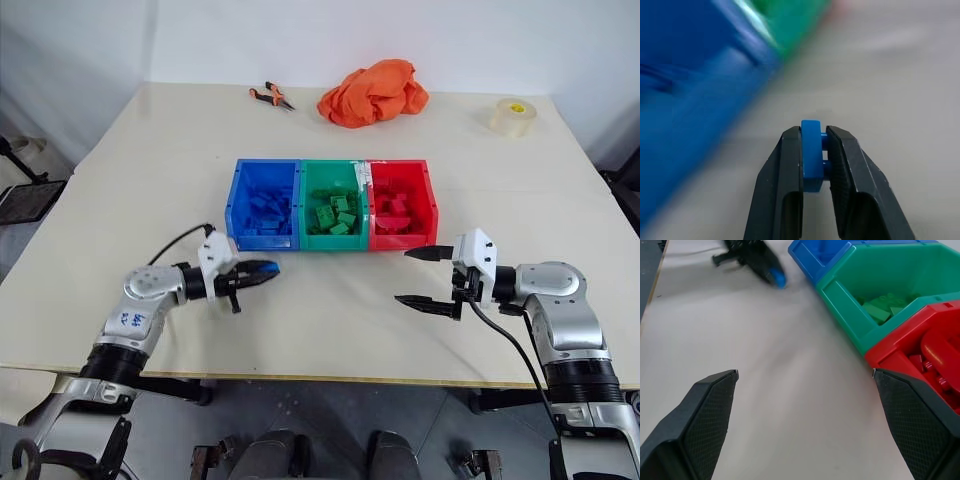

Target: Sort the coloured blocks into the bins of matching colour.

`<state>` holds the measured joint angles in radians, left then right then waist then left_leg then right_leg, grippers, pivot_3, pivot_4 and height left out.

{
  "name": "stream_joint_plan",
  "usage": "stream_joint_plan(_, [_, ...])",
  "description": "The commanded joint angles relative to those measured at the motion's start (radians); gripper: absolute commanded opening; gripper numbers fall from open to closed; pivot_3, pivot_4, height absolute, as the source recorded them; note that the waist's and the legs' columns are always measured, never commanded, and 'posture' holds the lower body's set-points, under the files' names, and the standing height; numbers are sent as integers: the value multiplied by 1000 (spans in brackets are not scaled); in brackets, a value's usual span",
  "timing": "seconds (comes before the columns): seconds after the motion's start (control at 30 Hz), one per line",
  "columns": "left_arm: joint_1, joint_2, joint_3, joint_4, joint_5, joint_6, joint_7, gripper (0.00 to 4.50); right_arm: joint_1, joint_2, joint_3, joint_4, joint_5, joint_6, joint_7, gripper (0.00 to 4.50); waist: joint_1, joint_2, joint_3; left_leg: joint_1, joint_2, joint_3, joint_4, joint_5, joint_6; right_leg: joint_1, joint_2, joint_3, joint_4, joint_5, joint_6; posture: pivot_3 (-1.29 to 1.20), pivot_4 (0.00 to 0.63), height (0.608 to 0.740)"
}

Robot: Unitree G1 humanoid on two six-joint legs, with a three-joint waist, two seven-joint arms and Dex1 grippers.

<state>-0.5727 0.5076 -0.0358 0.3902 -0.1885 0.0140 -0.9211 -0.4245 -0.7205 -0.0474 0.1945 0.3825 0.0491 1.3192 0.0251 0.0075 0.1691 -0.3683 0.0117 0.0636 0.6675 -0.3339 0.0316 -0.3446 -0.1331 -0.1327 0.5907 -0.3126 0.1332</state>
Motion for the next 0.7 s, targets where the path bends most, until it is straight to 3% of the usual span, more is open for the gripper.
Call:
stream_joint_plan(0.03, [-93,-10,54,9,-7,-19,67,386,6,-1,-26,-40,18,-4,-14,4500,1,0,0,0,0,0,0,0,0,0,0,0,0,0,1,0,150,740])
stream_joint_plan(0.3, [-301,-65,55,299,55,-118,148,386,18,6,-26,-52,19,-10,-36,4500,-1,-1,1,0,-1,1,0,0,0,0,1,0,-1,1,1,0,150,740])
stream_joint_plan(0.47, [-351,-94,52,395,64,-173,127,1941,36,5,-33,-70,23,-11,-48,4500,-2,-2,1,0,-1,2,-1,0,0,-1,2,0,0,1,1,0,150,740])
stream_joint_plan(0.7, [-274,-57,116,195,-73,-66,-18,4138,59,-5,-47,-80,29,-17,-53,4500,-3,-3,2,-1,0,2,-1,1,0,-1,2,0,0,1,1,0,150,740])
